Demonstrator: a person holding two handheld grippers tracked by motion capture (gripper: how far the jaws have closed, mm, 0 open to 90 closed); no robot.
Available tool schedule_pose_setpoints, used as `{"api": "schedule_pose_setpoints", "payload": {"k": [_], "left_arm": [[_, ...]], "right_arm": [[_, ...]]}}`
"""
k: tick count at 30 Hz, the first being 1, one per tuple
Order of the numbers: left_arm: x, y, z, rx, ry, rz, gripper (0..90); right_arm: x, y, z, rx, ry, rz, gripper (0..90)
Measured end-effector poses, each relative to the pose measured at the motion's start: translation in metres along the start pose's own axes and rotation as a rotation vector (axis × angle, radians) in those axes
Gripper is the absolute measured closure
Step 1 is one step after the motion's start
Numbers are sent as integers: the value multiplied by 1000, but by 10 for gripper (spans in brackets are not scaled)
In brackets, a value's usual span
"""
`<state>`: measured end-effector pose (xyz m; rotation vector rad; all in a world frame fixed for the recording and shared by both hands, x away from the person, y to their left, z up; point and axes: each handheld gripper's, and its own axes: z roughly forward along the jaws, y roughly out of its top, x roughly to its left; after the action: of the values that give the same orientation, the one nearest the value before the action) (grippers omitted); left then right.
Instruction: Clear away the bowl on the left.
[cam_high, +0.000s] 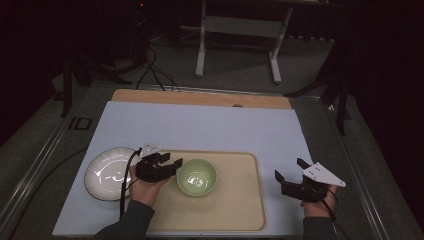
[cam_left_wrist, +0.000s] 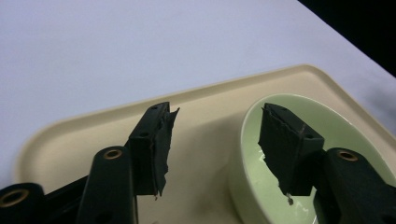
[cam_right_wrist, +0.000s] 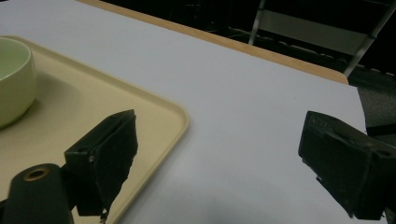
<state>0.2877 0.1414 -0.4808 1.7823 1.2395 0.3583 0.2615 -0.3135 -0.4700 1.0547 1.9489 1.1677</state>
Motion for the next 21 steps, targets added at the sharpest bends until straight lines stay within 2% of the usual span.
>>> {"api": "schedule_pose_setpoints", "payload": {"k": [7, 12, 17, 21], "left_arm": [[2, 4, -19, 5, 78, 100, 409], [6, 6, -32, 0, 115, 144, 392], [12, 7, -44, -13, 136, 166, 362], [26, 5, -60, -34, 145, 155, 342]], "right_arm": [[0, 0, 0, -1, 1, 1, 113], [0, 0, -1, -5, 1, 2, 113], [0, 0, -1, -6, 1, 3, 113], [0, 0, -1, -5, 0, 4, 113]]}}
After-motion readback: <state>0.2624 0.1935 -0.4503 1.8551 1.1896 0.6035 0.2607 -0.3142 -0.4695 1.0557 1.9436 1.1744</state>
